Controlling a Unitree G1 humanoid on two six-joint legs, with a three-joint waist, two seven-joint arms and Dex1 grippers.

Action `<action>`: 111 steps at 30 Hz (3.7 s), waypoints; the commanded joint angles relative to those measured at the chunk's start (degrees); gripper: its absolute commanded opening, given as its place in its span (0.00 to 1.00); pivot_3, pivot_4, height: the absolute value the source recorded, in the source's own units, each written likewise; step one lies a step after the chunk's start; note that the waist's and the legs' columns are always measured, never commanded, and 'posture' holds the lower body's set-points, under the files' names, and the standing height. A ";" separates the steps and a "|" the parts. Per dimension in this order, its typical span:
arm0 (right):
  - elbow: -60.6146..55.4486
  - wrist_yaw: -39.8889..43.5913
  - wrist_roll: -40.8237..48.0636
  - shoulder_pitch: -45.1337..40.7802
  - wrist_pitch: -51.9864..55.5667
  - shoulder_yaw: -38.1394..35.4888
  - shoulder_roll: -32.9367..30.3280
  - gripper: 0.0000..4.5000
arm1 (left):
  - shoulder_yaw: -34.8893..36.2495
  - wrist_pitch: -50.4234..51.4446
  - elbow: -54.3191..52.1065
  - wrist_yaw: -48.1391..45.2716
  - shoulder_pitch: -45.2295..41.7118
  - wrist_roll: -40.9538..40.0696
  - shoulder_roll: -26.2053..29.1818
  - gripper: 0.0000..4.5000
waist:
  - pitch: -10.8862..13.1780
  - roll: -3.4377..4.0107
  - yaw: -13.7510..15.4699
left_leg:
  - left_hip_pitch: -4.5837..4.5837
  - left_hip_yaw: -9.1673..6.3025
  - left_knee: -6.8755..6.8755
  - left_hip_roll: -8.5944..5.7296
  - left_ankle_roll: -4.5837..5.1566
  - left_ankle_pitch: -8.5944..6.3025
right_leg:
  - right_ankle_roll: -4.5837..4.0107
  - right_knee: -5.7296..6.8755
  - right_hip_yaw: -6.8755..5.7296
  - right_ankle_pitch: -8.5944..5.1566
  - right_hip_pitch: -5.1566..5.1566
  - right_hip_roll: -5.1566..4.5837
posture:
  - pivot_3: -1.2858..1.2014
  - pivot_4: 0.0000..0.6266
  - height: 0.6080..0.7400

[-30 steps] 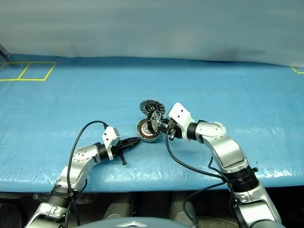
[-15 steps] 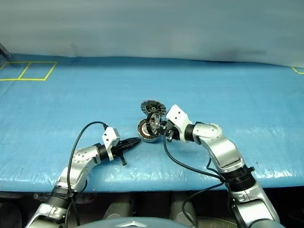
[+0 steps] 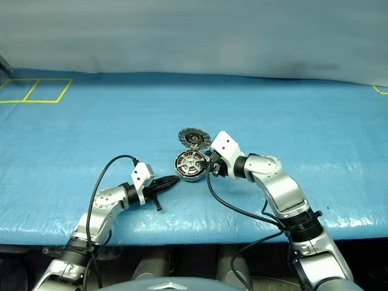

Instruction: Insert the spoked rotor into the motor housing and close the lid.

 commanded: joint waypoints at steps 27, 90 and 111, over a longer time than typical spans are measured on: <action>6.72 -3.79 -0.13 -0.51 -5.38 -1.41 7.41 0.01 | 4.08 3.31 -5.45 0.41 1.09 -5.17 -0.18 0.00 | 0.00 0.00 -0.19 | 0.02 -0.01 0.00 0.00 0.00 0.00 | 0.00 0.01 0.00 0.01 0.02 0.01 | 0.52 0.24 1.00; 45.44 -7.72 6.30 -22.75 -10.43 -18.69 19.43 0.01 | 8.39 5.47 -8.75 2.28 2.23 -8.58 -1.47 0.00 | 0.01 0.07 -1.40 | 0.12 0.01 -0.31 0.03 0.01 0.02 | -0.14 0.03 0.05 0.20 -0.03 0.08 | 0.52 0.24 1.00; 27.21 8.77 11.58 -13.78 0.26 -10.55 16.52 0.01 | 10.12 8.88 -11.28 2.54 4.71 -11.72 -0.44 0.00 | 0.02 0.09 -1.85 | 0.13 -0.01 -0.33 0.04 0.00 0.02 | 0.00 0.06 0.04 0.06 -0.07 0.09 | 0.52 0.24 1.00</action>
